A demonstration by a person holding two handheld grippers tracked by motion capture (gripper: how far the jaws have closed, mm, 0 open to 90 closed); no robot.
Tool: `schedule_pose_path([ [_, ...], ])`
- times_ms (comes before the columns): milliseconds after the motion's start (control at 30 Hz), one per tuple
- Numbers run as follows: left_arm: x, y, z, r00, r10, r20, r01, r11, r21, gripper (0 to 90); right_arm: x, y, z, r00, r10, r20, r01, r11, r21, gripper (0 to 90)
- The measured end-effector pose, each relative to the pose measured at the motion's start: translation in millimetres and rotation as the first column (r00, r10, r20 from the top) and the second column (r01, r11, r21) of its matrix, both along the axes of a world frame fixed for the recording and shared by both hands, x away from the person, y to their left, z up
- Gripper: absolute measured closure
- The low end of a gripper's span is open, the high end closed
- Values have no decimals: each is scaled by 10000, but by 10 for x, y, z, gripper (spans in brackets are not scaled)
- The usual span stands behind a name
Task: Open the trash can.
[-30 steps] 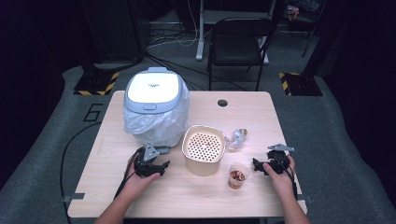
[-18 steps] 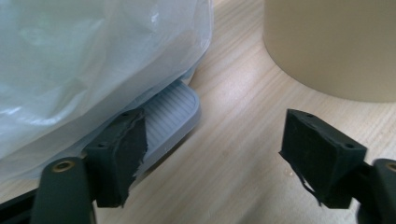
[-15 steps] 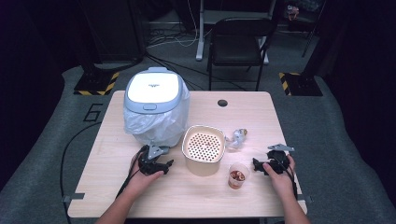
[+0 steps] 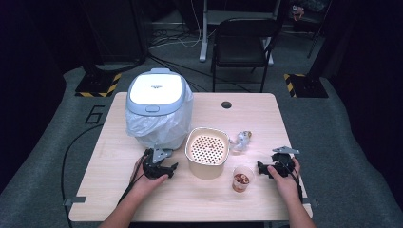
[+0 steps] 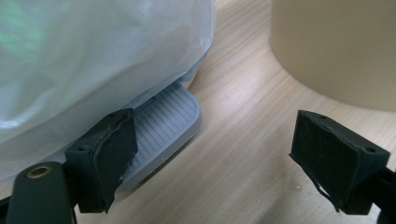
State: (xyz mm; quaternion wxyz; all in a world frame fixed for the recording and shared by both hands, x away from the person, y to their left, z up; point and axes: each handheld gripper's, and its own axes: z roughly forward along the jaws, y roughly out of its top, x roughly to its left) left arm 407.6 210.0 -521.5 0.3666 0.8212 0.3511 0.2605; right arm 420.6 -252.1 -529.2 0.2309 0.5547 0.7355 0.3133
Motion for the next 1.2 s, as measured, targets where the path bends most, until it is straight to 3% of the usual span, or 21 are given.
schedule_pose_path([
  [67, -17, -15, -19, 9999, 72, 99, -73, 10000, 58, 140, 0, 0, 0, 10000, 3, 2, -3, 10000, 0, 0],
  [167, -34, -48, -40, 9993, 123, 350, -141, 9987, 493, 140, 0, 0, 0, 10000, -7, 5, 7, 10000, 10, 0],
  [400, -41, -84, -74, 9990, 290, 347, -312, 9973, 658, 140, -5, 1, 1, 10000, 19, -35, -19, 10000, 11, 0],
  [500, -23, -68, -77, 9996, 262, 110, -267, 9983, 509, 141, -5, 1, 1, 10000, 18, -35, -18, 10000, 13, 0],
  [567, 21, -37, -69, 9991, 224, -350, -215, 9995, 248, 143, -5, 2, 1, 10000, 7, -24, -6, 10000, 23, 0],
  [700, 35, -31, -64, 9979, 278, -579, -269, 9995, 157, 143, -5, 3, 1, 10000, -11, -19, 11, 10000, 38, 0],
  [1200, 36, -34, -69, 9980, 346, -534, -342, 9994, 86, 148, 1, -8, 0, 9998, 217, 5, -217, 9998, 38, 0],
])
